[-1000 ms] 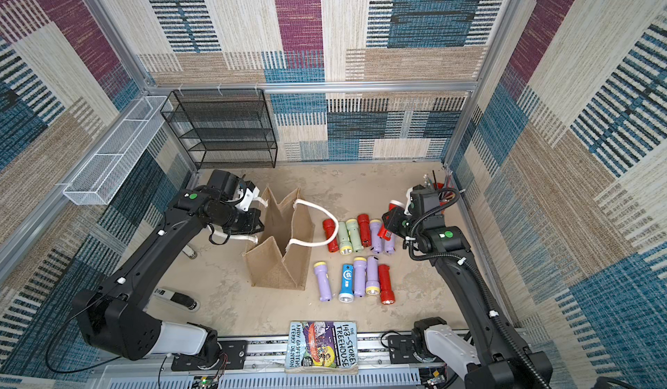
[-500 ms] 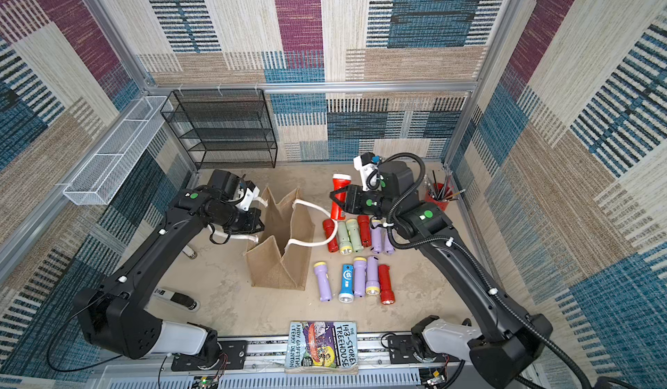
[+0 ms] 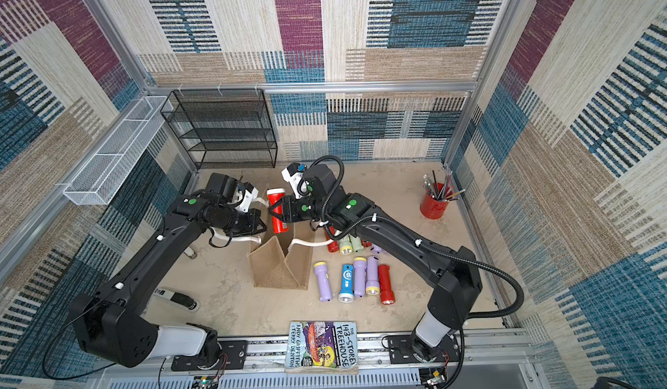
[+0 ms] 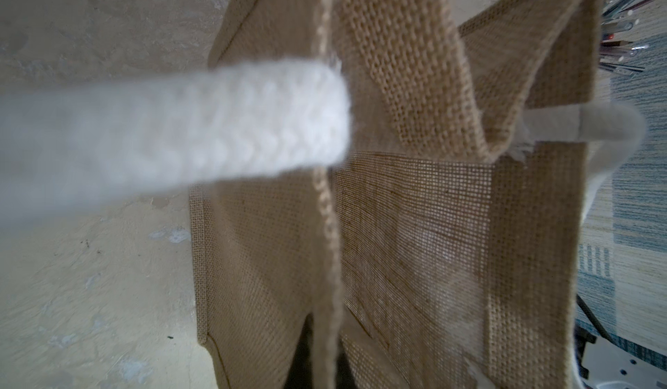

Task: Put the flashlights into the tote bags
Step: Place the flashlight in the canvas bag.

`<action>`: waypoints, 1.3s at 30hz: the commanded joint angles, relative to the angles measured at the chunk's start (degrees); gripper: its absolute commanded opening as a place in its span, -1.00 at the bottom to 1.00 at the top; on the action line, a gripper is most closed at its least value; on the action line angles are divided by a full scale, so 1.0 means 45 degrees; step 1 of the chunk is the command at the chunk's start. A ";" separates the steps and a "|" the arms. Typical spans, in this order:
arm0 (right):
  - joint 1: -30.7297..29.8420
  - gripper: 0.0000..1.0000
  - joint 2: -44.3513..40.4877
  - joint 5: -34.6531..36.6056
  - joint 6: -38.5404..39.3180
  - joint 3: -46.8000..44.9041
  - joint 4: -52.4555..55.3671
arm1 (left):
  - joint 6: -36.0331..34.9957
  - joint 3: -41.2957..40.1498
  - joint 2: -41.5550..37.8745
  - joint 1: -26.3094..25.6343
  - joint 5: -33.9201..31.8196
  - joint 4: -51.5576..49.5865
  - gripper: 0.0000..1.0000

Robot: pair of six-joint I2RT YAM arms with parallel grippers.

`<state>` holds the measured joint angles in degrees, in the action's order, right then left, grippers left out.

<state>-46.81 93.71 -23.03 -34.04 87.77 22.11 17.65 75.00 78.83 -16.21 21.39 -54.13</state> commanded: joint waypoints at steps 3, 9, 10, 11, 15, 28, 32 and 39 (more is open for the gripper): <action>-0.0098 -0.37 0.0034 0.0758 -0.1061 -0.0661 -0.1059 | 0.0290 -0.0359 -0.0388 0.0083 0.0227 0.0416 -0.91; -0.0354 -0.36 0.1117 0.0293 -0.1487 -0.0715 -0.1958 | 0.0352 -0.0873 -0.0736 0.0125 0.0894 0.0911 -0.91; -0.0396 -0.36 0.1428 0.0338 -0.1363 -0.0342 -0.1781 | 0.0314 -0.0920 -0.0760 0.0125 0.1031 0.0920 -0.91; -0.0452 -0.35 0.1703 0.0463 -0.1275 0.0011 -0.1527 | 0.0297 -0.0943 -0.0768 0.0125 0.1095 0.0929 -0.91; -0.0706 -0.35 0.2626 0.0934 -0.0824 0.1382 0.0110 | 0.0277 -0.1022 -0.0895 0.0174 0.1144 0.0967 -0.91; -0.0766 -0.34 0.1617 0.1686 -0.0035 0.0500 0.2924 | 0.0957 -0.1514 -0.1706 0.1389 0.1706 0.1669 -0.91; -0.0823 -0.34 0.2556 0.0895 0.0281 0.0809 0.3398 | 0.1110 -0.1719 -0.1602 0.1395 0.2335 0.1852 -0.91; -0.0944 -0.36 0.4843 0.0830 0.0963 0.3518 0.5091 | 0.1312 -0.2102 -0.1641 0.1395 0.3100 0.2228 -0.91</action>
<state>-50.89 112.53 -18.31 -31.31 100.73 40.88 22.55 65.78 71.66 -9.82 30.79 -46.87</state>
